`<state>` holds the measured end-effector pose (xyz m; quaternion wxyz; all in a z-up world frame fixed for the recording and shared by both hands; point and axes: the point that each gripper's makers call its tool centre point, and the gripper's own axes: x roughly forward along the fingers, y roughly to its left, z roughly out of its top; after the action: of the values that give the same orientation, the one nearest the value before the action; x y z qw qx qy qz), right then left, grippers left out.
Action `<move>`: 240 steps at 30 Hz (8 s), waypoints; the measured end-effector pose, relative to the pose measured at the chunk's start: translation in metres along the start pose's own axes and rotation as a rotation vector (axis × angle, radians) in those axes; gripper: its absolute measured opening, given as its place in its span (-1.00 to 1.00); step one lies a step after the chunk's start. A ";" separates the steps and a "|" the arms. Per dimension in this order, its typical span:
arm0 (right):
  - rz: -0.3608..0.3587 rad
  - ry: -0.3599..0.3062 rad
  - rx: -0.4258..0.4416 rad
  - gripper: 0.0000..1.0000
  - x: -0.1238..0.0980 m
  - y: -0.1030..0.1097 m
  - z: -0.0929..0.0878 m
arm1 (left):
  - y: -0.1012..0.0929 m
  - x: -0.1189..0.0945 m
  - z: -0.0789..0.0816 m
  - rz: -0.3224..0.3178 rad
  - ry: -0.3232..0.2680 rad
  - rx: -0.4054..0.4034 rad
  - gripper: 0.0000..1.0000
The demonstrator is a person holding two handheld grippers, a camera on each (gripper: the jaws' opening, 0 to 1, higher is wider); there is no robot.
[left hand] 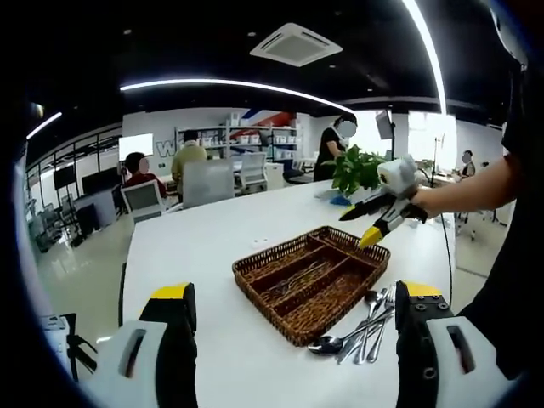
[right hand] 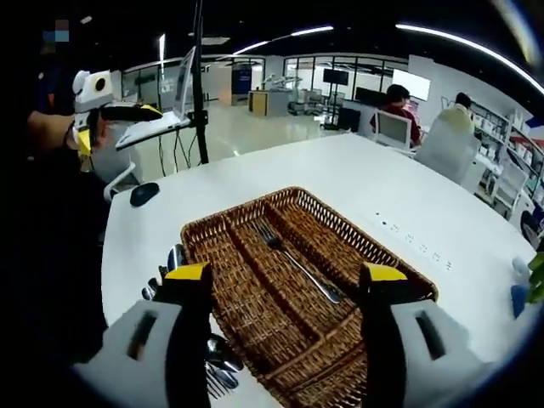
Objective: Arrange the knives, forks, and spoons in their matching storage slots by inserting each utensil handle-first until every utensil is classified and aligned in the correct compartment
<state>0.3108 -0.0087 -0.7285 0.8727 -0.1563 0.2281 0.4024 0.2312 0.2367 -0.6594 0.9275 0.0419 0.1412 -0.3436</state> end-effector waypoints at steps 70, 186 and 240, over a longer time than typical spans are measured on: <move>0.060 -0.072 -0.033 0.83 0.000 0.092 -0.011 | -0.001 -0.038 -0.031 0.048 0.063 -0.008 0.99; 0.333 0.321 -0.482 -0.99 0.039 0.127 0.024 | 0.008 -0.040 0.024 0.042 0.081 -0.029 0.99; 0.240 0.378 -0.723 -0.99 0.038 0.051 0.100 | 0.009 -0.024 0.018 0.005 0.113 -0.018 0.99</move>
<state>0.3207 0.0925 -0.6686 0.6516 -0.4955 0.2447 0.5196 0.2241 0.2553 -0.6358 0.9192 0.0533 0.1963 -0.3371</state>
